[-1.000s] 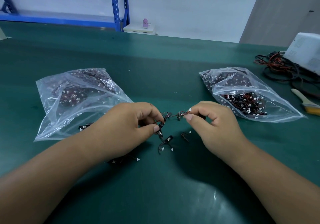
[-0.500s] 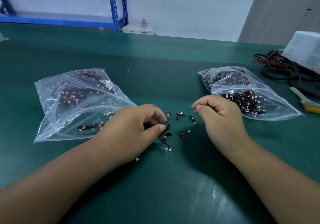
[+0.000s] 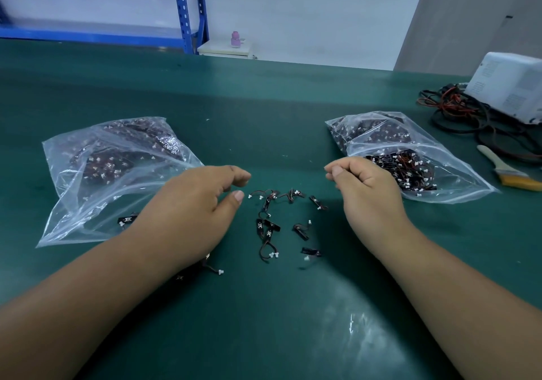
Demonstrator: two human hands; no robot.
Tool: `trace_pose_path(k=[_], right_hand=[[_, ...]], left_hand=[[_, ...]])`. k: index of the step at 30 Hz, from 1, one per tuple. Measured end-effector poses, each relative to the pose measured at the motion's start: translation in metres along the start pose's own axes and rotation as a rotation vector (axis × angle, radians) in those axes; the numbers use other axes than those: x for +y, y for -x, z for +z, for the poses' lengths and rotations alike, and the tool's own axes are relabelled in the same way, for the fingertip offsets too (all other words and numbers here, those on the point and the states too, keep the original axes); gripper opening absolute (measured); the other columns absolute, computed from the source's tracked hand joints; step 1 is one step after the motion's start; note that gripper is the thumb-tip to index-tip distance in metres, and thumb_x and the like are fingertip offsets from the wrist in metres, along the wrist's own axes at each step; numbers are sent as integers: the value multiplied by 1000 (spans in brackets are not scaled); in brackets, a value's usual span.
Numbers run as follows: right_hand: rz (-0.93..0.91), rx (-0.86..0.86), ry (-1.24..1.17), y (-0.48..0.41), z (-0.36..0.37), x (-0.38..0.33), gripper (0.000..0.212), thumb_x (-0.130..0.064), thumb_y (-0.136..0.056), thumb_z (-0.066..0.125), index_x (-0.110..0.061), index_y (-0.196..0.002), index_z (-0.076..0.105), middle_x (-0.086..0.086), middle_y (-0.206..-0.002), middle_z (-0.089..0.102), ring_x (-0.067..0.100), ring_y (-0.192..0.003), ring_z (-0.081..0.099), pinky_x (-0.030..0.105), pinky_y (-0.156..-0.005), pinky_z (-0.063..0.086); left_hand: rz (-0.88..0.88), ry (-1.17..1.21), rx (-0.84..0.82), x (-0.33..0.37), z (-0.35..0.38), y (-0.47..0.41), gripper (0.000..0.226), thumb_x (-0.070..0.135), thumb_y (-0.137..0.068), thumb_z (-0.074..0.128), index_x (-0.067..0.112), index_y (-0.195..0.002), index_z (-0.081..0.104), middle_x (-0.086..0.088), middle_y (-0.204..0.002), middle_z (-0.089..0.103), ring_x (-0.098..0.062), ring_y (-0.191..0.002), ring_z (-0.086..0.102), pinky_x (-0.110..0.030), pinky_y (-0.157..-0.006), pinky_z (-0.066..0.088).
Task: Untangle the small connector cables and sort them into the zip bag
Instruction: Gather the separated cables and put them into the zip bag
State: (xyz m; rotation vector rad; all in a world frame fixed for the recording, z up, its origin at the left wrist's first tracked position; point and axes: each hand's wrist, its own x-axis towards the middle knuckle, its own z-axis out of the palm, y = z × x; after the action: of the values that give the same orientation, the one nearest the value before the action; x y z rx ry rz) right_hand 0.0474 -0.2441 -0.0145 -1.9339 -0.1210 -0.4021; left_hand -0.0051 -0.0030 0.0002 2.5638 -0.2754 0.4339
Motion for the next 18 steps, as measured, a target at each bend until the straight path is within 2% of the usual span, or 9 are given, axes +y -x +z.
trace_pose_path(k=[3, 7, 10, 11, 12, 14, 16, 18], right_hand=[[20, -16, -34, 0, -1, 0, 25, -22, -101, 52, -31, -87, 70, -13, -94, 71, 6, -94, 65, 25, -91, 50], [29, -77, -46, 2, 1, 2, 25, -30, -105, 46, -30, -100, 71, -14, -105, 71, 3, -104, 65, 32, -103, 48], [-5, -223, -53, 2, -3, -1, 16, -29, -97, 60, -39, -109, 67, -17, -117, 68, 0, -115, 59, 36, -110, 43], [-23, -351, -11, 1, -8, -2, 34, -34, -89, 70, -44, -119, 61, -19, -129, 61, -2, -124, 52, 34, -114, 38], [-30, -516, 68, -1, -14, -3, 62, -44, -77, 77, -51, -132, 49, -21, -143, 49, -5, -134, 41, 32, -118, 31], [-12, -787, 272, -3, -22, -4, 109, -60, -55, 80, -63, -146, 18, -27, -160, 18, -5, -148, 11, 35, -124, 15], [-45, -887, 472, -4, -25, -4, 126, -69, -49, 79, -67, -144, -3, -32, -160, 0, -10, -144, -13, 38, -125, 0], [-106, -888, 602, -3, -23, -3, 129, -69, -54, 80, -62, -146, -11, -32, -158, -3, -31, -121, -24, 28, -119, -10]], left_hand=[[-7, -38, -11, 0, 0, 1, 33, 31, -94, 53, 35, -127, 60, 27, -117, 60, 9, -110, 47, -16, -89, 32], [7, -96, -22, 3, -1, 2, 34, 32, -95, 54, 34, -128, 59, 25, -121, 62, 2, -114, 50, -18, -92, 33], [9, -135, -47, 4, -2, 2, 33, 32, -95, 54, 35, -127, 59, 27, -118, 61, -2, -114, 51, -21, -93, 34], [8, -141, -55, 4, -2, 2, 33, 32, -95, 54, 36, -127, 59, 27, -117, 61, -3, -114, 51, -22, -94, 35], [7, -143, -60, 4, -2, 1, 33, 32, -95, 54, 36, -127, 59, 26, -117, 61, -4, -114, 52, -23, -95, 37], [7, -142, -66, 4, -2, 1, 33, 31, -95, 54, 36, -127, 59, 27, -116, 61, -4, -114, 52, -26, -97, 39], [7, -143, -69, 4, -2, 2, 34, 30, -94, 55, 35, -127, 59, 27, -116, 61, -4, -114, 52, -28, -99, 40], [10, -147, -65, 3, -2, 2, 34, 28, -94, 56, 35, -127, 60, 25, -116, 62, -5, -115, 53, -28, -99, 40]])
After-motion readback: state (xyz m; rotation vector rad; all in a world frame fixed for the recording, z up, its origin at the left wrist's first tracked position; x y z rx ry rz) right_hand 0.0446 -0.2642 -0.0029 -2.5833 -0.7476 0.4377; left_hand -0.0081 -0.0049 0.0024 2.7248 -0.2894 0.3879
